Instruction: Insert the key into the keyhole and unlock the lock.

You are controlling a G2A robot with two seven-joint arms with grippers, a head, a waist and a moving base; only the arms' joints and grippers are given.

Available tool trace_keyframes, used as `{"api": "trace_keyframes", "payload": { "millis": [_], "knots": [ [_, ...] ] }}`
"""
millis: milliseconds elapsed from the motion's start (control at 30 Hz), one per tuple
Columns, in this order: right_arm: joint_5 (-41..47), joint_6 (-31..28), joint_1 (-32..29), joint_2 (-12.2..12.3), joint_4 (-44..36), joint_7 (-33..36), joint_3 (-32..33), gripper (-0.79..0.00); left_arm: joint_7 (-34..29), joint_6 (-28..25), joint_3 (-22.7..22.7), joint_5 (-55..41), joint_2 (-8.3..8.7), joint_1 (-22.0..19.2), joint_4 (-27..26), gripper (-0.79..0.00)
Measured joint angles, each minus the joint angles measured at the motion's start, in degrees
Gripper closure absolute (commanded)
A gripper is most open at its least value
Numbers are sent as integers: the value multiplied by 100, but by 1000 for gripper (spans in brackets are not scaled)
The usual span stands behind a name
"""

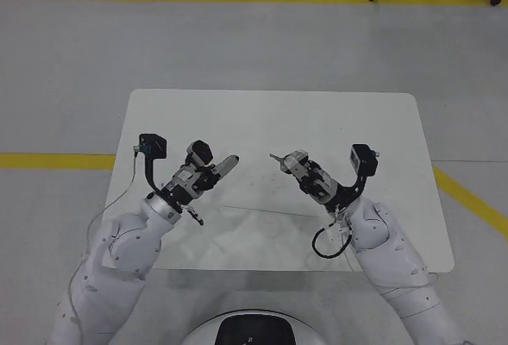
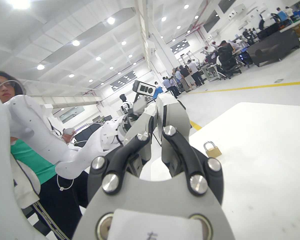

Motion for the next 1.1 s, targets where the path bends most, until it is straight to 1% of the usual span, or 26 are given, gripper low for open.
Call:
{"api": "trace_keyframes", "payload": {
  "millis": [33,67,167,233,300,367,433,500,567,633,733,833,933,1000,1067,1100],
  "knots": [
    [254,100,29,9,59,162,-29,0,-74,-82,128,-340,-32,-159,188,-785],
    [641,214,83,28,111,435,-57,0,-247,-191,275,-778,-70,-407,437,-785],
    [1413,462,183,82,217,1073,-13,0,-737,-531,535,-1445,-134,-1047,1037,-785],
    [1829,621,205,90,297,1213,28,0,-941,-543,620,-1942,-178,-1348,1399,-785],
    [2226,662,204,85,305,1338,12,0,-1319,-606,645,-2563,-198,-1661,1695,-785],
    [2365,644,192,88,386,1465,15,0,-1784,-721,675,-2704,-195,-1887,1942,-785],
    [2410,685,177,82,451,1499,1,0,-2080,-663,711,-2853,-221,-2018,2199,-785],
    [2476,779,157,65,439,1524,-52,0,-2409,-643,764,-3516,-257,-2167,2429,-785],
    [2528,851,141,50,388,1588,-111,0,-2820,-740,844,-4093,-268,-2307,2580,-785],
    [2518,912,152,42,398,1627,-130,0,-2998,-764,903,-4207,-282,-2391,2728,-785],
    [2463,1030,183,26,401,1674,-166,0,-3098,-772,994,-4411,-321,-2519,2927,-785],
    [2454,1143,205,14,377,1744,-192,0,-3228,-869,1080,-4287,-339,-2657,3024,-785],
    [2434,1285,257,4,389,1858,-218,0,-3243,-937,1139,-4126,-349,-2706,3051,-785],
    [2445,1356,302,-4,401,1970,-246,0,-3207,-978,1150,-4042,-352,-2709,3051,-748],
    [2487,1399,342,-11,418,2067,-264,0,-3140,-998,1151,-3916,-350,-2696,3036,-680],
    [2502,1411,358,-14,426,2105,-267,0,-3117,-997,1154,-3855,-348,-2686,3023,-659]
  ]
}}
